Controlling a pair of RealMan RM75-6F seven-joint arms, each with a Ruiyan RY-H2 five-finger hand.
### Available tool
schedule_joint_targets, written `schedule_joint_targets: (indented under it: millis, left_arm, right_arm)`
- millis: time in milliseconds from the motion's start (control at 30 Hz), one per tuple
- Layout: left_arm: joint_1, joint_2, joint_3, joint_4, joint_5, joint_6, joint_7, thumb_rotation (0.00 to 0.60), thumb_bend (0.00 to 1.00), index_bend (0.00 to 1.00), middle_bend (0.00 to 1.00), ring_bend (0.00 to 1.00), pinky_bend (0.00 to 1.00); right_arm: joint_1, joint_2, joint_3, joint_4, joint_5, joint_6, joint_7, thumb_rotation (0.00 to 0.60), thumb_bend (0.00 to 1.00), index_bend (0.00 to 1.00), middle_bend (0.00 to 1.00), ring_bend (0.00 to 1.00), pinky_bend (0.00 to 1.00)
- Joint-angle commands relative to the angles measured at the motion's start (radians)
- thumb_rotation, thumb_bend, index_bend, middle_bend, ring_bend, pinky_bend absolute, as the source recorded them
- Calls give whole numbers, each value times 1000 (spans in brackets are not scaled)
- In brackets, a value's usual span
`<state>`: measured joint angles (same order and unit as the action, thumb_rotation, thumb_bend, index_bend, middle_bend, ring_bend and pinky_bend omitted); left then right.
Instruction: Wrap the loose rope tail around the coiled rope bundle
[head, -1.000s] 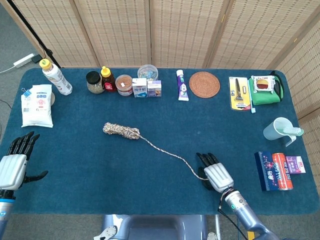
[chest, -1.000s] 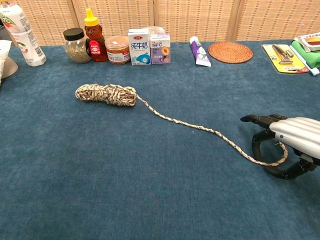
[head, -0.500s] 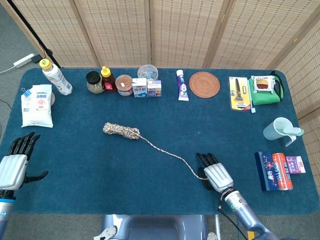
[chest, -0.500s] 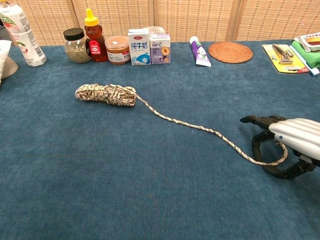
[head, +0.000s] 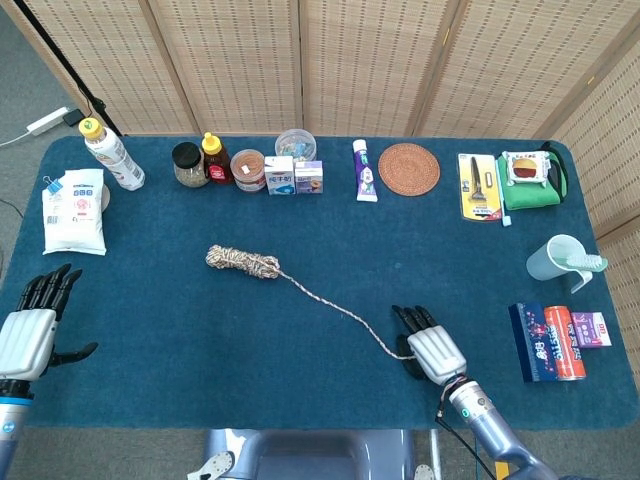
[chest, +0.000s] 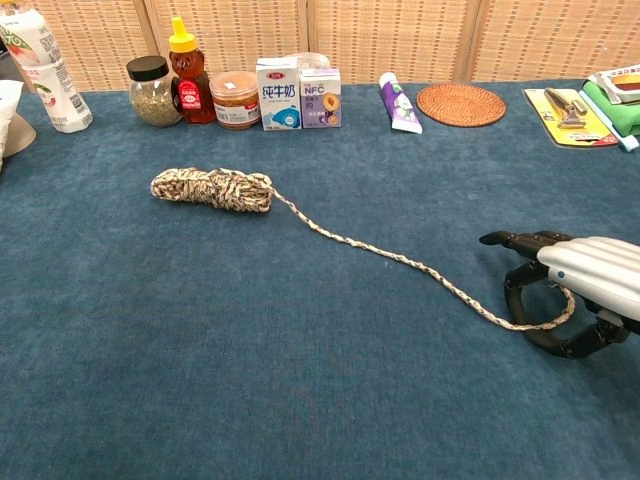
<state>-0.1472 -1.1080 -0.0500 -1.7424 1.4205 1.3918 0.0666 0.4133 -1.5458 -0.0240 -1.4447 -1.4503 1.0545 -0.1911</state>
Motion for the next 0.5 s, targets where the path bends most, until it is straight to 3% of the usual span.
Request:
schedule_joint_targets:
  millis: [33, 333, 500]
  left_arm:
    - [-1, -2, 0, 0, -1, -1, 4, 600, 55, 0, 0, 0, 0]
    - [-21, -13, -15, 1, -7, -16, 23, 600, 55, 0, 0, 0, 0]
    - [-83, -40, -45, 35, -6, -72, 58, 600, 54, 0, 0, 0, 0]
  right_arm:
    - [1, 0, 0, 1, -2, 1, 3, 600, 441, 533, 0, 0, 0]
    - [5, 20, 14, -25, -20, 27, 9, 600, 442, 536, 0, 0, 0]
    - [10, 47, 25, -56, -25, 40, -7, 600, 442, 537, 0, 0, 0]
